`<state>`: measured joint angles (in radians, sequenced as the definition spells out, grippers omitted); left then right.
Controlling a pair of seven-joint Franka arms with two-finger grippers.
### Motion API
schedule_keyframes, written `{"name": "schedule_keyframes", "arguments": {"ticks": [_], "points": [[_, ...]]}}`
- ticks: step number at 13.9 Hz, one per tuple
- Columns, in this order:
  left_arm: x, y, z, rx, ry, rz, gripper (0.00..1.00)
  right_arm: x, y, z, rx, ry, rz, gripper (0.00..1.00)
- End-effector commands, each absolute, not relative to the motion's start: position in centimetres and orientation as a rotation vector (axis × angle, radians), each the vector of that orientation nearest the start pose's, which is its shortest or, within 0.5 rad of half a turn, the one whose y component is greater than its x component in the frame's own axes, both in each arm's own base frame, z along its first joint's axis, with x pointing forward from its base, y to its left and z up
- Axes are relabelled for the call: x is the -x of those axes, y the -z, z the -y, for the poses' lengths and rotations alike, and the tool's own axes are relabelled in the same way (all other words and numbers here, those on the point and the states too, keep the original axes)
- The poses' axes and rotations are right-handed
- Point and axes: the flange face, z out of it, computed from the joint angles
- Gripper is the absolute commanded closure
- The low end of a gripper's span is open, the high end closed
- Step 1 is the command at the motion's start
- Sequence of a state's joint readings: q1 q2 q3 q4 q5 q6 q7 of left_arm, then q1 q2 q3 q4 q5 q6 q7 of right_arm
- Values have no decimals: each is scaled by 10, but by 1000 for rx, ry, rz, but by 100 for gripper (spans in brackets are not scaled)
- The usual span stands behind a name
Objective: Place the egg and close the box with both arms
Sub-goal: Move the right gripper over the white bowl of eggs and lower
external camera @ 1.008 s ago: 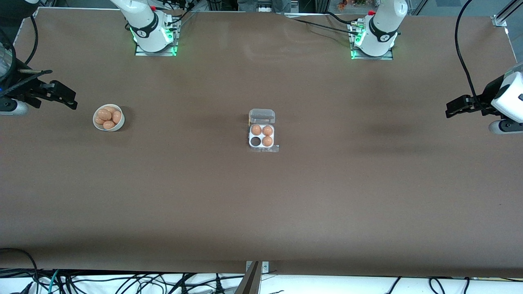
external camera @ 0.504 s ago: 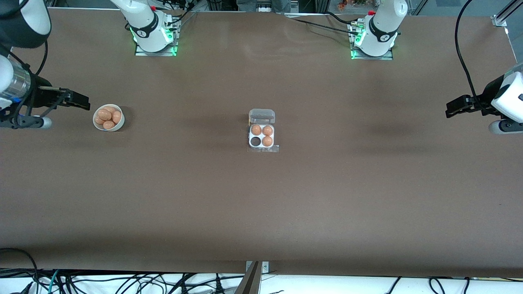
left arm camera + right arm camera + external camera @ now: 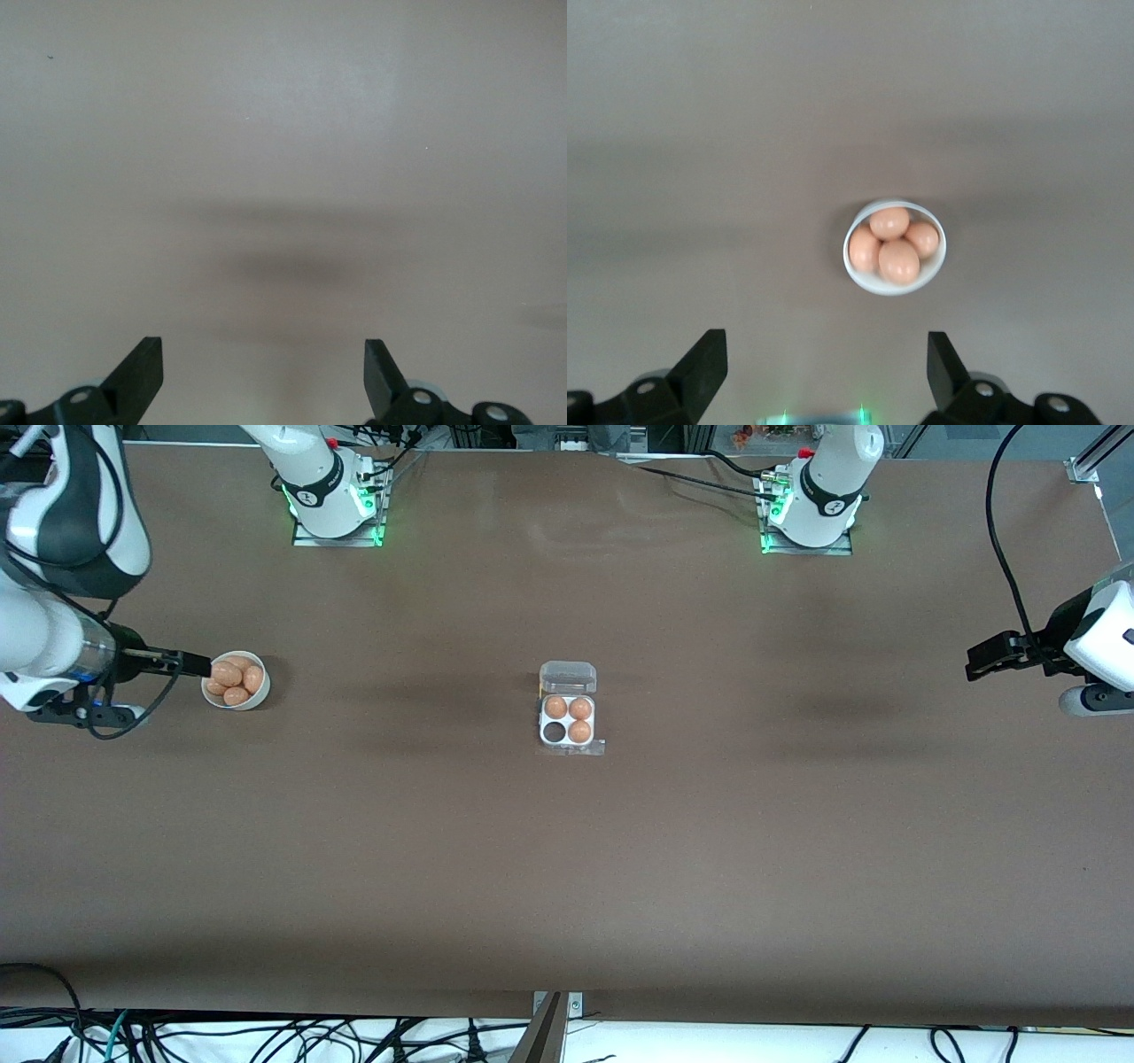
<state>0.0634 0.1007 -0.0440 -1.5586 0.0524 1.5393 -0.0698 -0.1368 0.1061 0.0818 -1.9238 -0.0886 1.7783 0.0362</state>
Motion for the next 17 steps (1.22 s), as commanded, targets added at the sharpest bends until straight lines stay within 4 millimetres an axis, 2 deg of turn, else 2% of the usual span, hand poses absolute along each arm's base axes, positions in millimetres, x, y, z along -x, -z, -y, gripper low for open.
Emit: {"name": "schedule_keyframes", "arguments": {"ticks": [1, 3, 5, 9, 13, 17], "points": [[-581, -578, -16, 3095, -172, 125, 0, -504, -386, 50, 3210, -289, -40, 0], [-581, -578, -16, 3097, -170, 125, 0, -490, -363, 71, 3201, -235, 6, 0], [-581, -577, -16, 3097, -175, 125, 0, -484, -345, 91, 3192, -211, 48, 0], [-581, -578, -16, 3095, -170, 125, 0, -473, -298, 92, 3185, -191, 84, 0], [-582, -583, -14, 3096, -155, 121, 0, -474, -261, 108, 3178, -209, 115, 0], [-582, -583, -14, 3101, -156, 126, 0, -464, -248, 113, 3170, -249, 97, 0]]}}
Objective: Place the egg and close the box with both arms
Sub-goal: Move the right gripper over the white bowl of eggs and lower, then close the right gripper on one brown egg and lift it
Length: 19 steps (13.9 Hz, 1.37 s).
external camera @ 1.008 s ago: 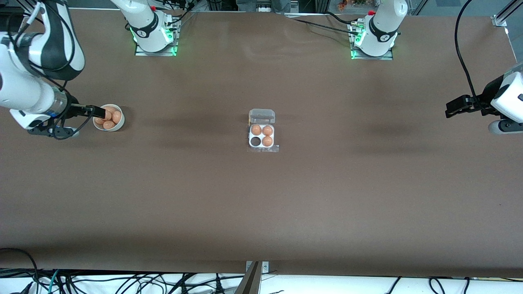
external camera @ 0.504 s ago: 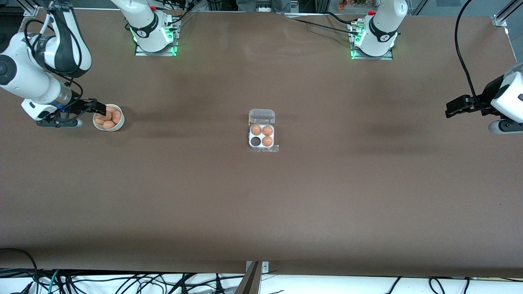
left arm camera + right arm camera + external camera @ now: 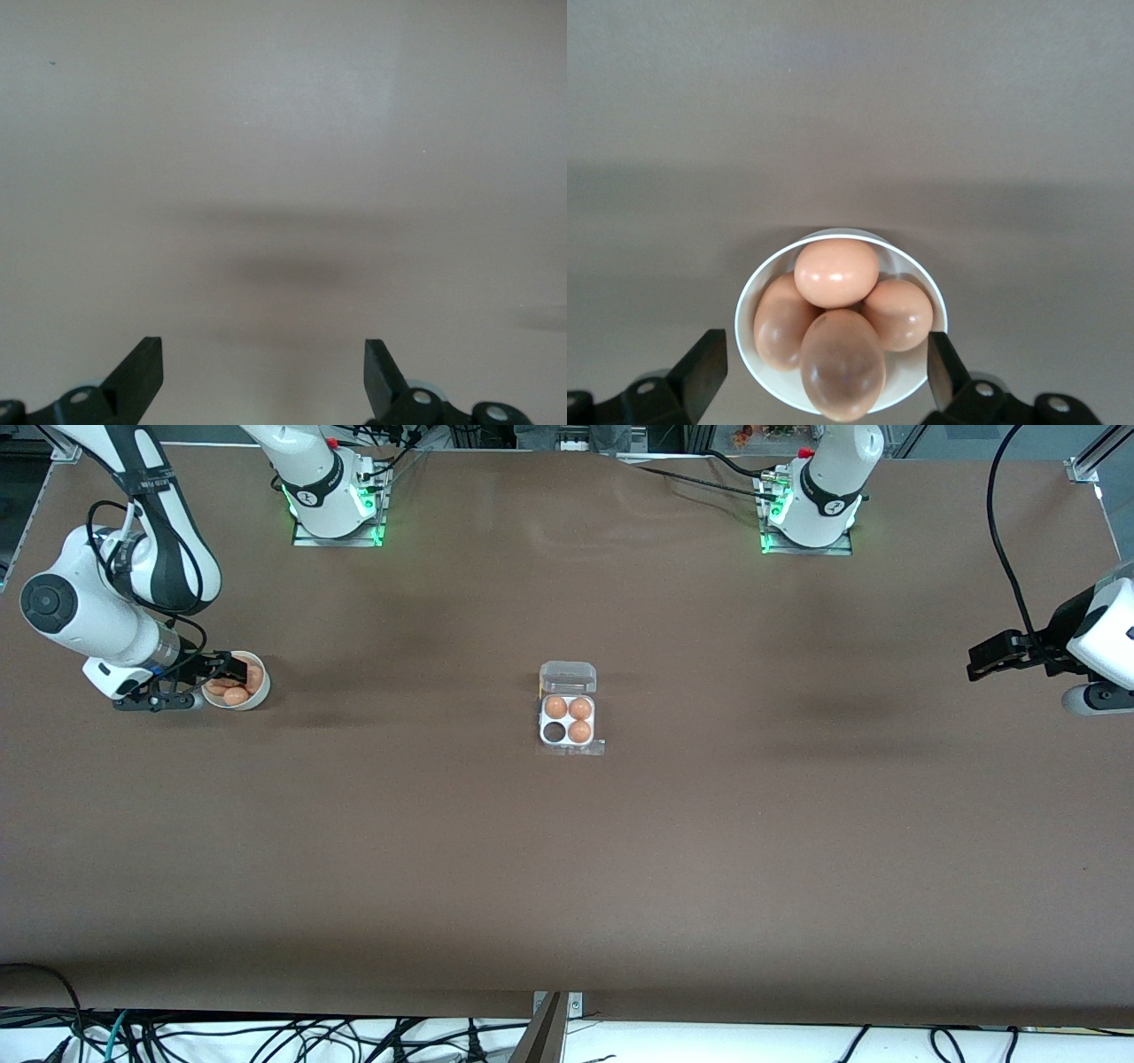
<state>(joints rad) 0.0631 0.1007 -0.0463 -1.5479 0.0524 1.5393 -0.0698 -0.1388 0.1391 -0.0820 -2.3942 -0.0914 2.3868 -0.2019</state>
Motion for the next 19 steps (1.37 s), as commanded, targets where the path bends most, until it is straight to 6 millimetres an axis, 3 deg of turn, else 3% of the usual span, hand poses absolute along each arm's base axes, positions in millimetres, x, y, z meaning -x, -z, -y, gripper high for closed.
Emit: {"name": "schedule_keyframes", "arguments": {"ticks": [1, 3, 8, 12, 19], "points": [[-582, -583, -14, 3101, -153, 126, 0, -460, -245, 114, 3167, -259, 100, 0], [-582, -585, -15, 3101, -149, 128, 0, -454, -242, 123, 3161, -279, 102, 0], [-582, -585, -15, 3100, -149, 119, 0, -450, -238, 123, 3152, -297, 111, 1], [-582, -583, -14, 3099, -153, 123, 0, -451, -236, 122, 3151, -296, 114, 11], [-582, -583, -15, 3101, -154, 107, 0, -455, -227, 117, 3147, -290, 106, 16]]}}
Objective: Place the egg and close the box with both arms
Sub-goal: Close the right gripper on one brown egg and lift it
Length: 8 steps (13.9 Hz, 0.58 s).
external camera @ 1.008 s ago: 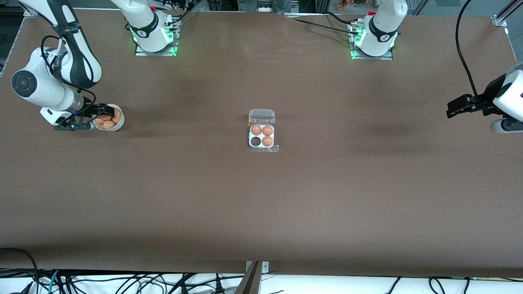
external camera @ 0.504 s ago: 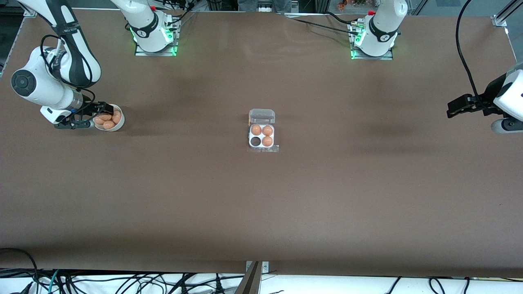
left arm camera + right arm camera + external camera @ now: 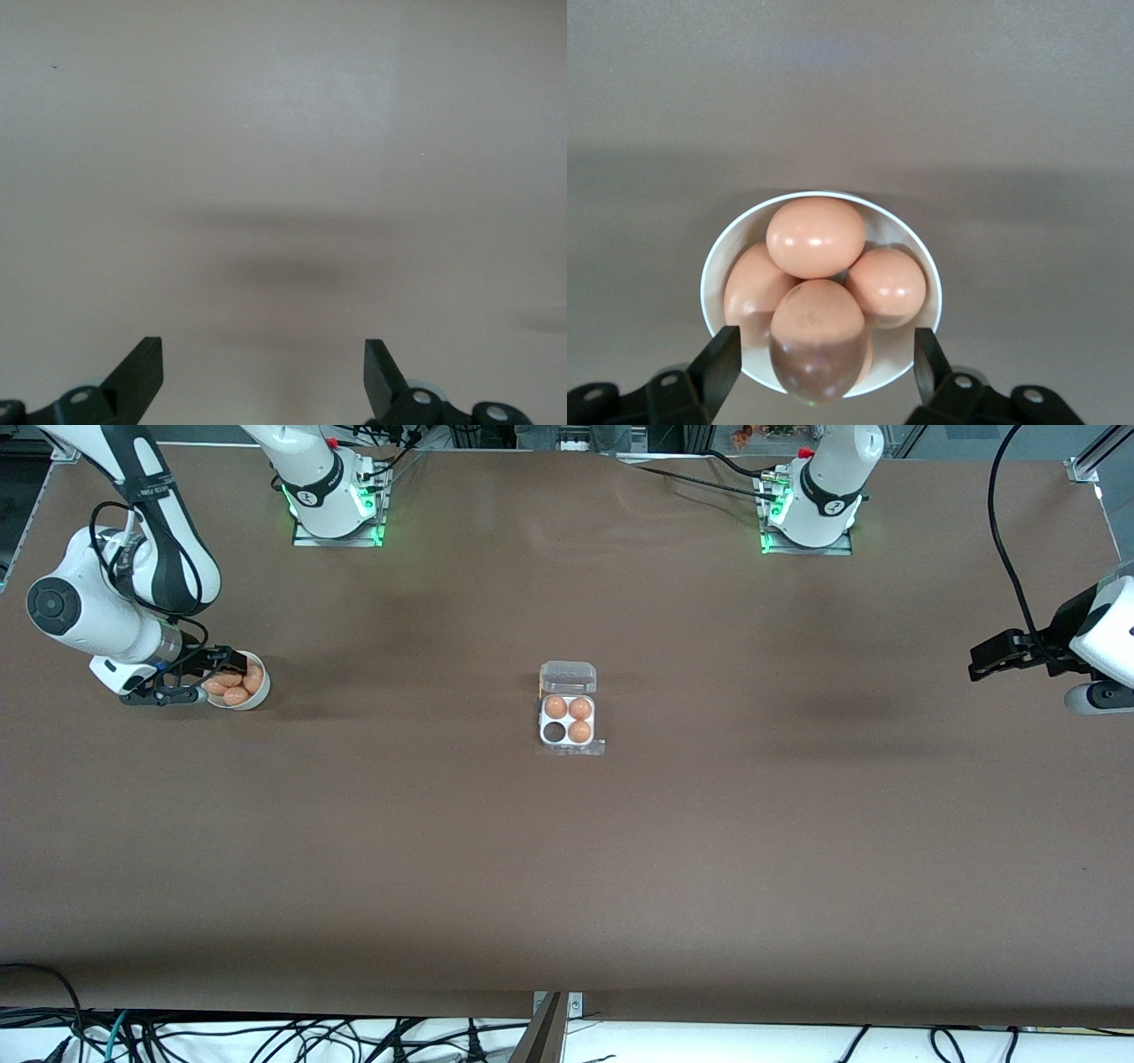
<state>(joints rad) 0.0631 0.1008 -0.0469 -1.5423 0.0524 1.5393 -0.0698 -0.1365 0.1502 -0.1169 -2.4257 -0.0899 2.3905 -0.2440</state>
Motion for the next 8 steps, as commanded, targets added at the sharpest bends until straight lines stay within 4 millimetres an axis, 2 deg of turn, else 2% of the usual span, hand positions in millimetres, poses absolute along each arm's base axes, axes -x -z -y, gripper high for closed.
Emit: {"name": "schedule_keyframes", "arguments": {"ticks": [1, 8], "points": [[-582, -583, -14, 3101, -154, 102, 0, -455, -227, 117, 3147, -290, 106, 17], [-582, -583, -14, 3105, -154, 102, 0, -456, -228, 114, 3146, -286, 100, 35]]}}
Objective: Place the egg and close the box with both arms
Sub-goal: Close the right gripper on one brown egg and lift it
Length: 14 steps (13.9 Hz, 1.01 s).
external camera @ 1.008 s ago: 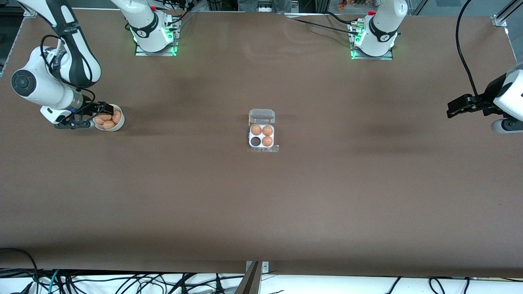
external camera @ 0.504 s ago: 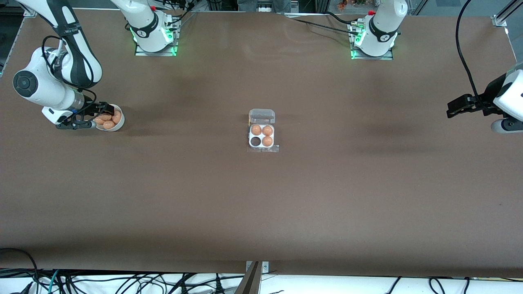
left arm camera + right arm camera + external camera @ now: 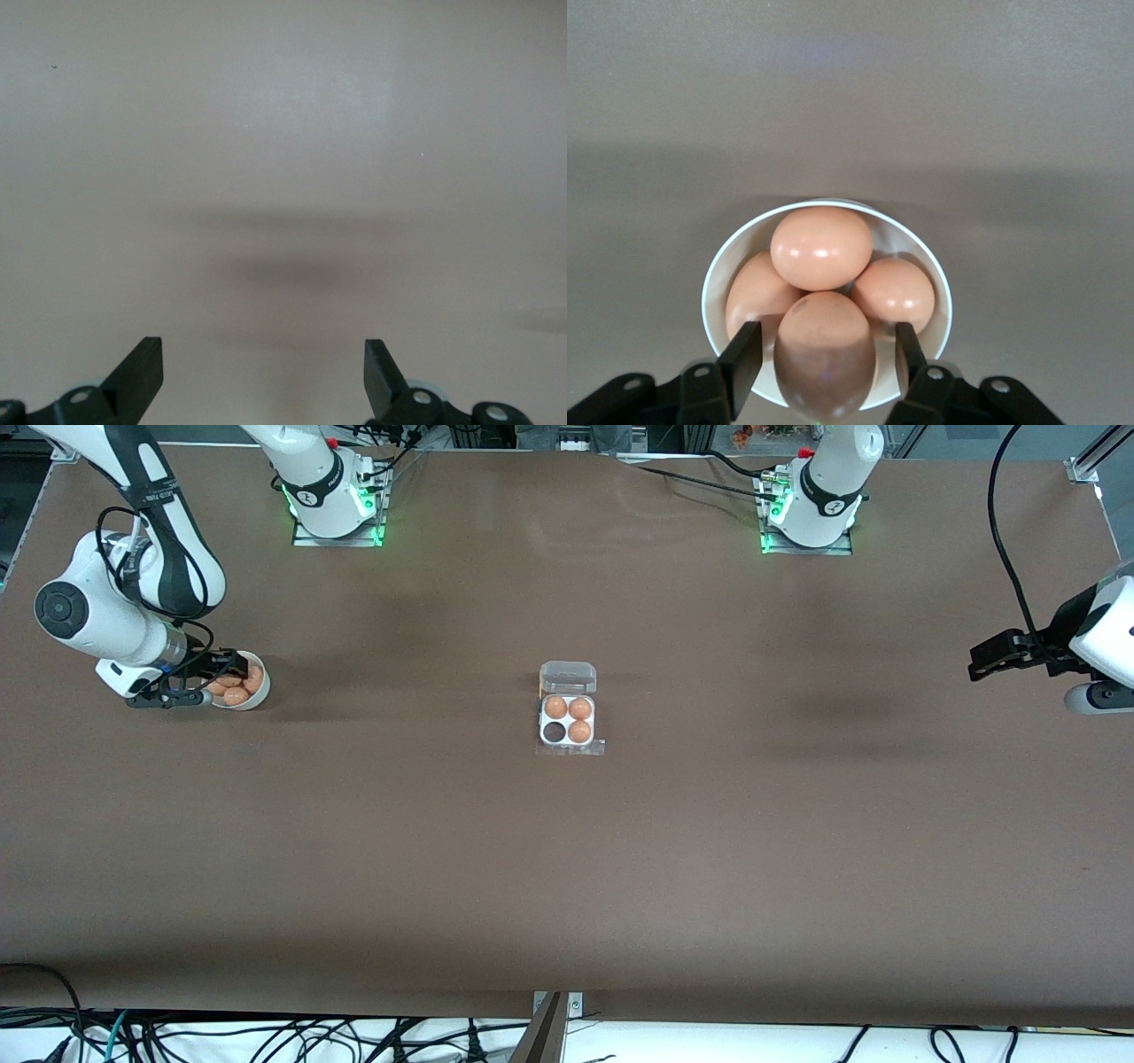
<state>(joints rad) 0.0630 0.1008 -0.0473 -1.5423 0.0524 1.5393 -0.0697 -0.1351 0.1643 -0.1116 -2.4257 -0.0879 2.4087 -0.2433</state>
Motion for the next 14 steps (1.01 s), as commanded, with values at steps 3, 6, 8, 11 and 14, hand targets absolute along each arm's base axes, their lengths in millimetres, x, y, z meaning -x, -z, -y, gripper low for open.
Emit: {"name": "schedule_keyframes", "arguments": {"ticks": [3, 6, 8, 11, 14], "points": [[-582, -583, -14, 3102, -154, 100, 0, -456, -227, 114, 3136, -283, 74, 39], [-582, -583, -13, 3104, -154, 100, 0, -457, -228, 112, 3135, -280, 77, 42], [-582, -582, -14, 3104, -156, 100, 0, -458, -228, 112, 3135, -280, 77, 46], [-583, -581, -16, 3102, -159, 104, 0, -459, -229, 111, 3135, -280, 79, 51], [-583, -581, -14, 3102, -159, 102, 0, -459, -230, 111, 3135, -280, 79, 58]]}}
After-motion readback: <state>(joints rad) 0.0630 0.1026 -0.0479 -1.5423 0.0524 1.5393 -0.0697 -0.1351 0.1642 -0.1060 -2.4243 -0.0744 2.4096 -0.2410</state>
